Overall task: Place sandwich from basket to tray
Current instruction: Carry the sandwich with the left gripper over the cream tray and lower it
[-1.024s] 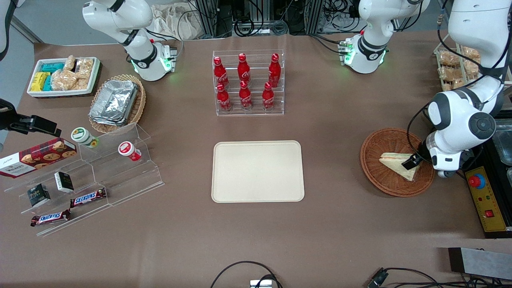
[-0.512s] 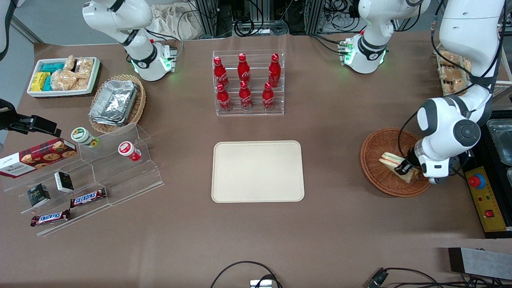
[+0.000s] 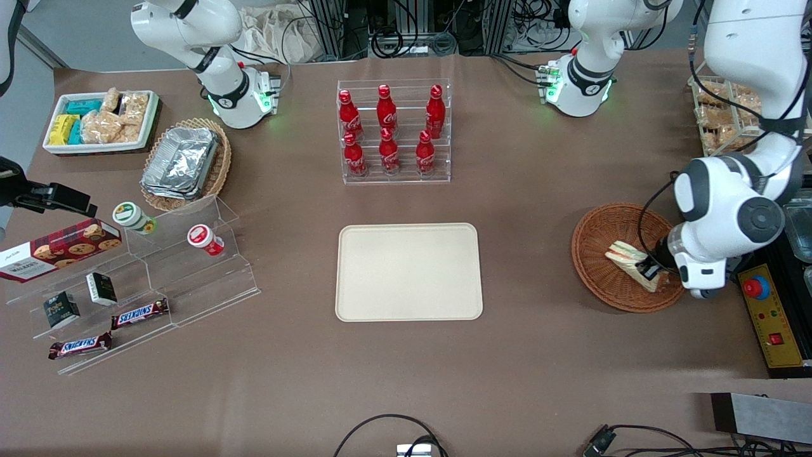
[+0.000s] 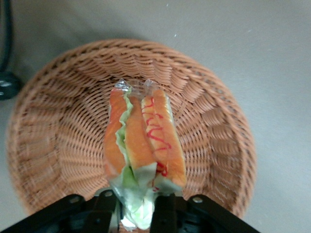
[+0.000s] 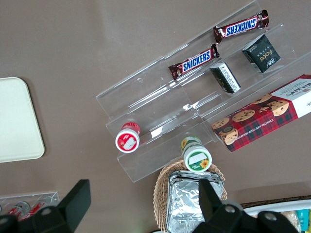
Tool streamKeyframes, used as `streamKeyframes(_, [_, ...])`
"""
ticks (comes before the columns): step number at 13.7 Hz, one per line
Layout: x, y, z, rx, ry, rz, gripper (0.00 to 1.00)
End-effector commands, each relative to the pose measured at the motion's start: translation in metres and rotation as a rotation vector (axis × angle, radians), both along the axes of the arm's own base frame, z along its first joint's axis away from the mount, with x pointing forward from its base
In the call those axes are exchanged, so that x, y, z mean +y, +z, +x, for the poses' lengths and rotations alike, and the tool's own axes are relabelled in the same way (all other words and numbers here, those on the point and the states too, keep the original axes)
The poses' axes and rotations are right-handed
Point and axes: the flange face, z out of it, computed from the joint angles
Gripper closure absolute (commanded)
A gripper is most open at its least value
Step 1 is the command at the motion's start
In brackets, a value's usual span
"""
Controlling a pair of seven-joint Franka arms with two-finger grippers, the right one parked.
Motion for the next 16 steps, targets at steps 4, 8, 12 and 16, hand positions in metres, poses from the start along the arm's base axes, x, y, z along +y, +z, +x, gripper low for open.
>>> streamKeyframes(4, [-0.094, 0.135, 0.041, 0.021, -0.166, -0.011, 1.00])
streamKeyframes(8, [-0.206, 0.173, 0.029, -0.020, -0.310, -0.096, 1.00])
streamKeyframes(12, [-0.332, 0.125, 0.000, -0.006, -0.513, -0.122, 1.00])
streamKeyframes(16, [-0.422, 0.019, -0.013, -0.027, -0.607, -0.146, 1.00])
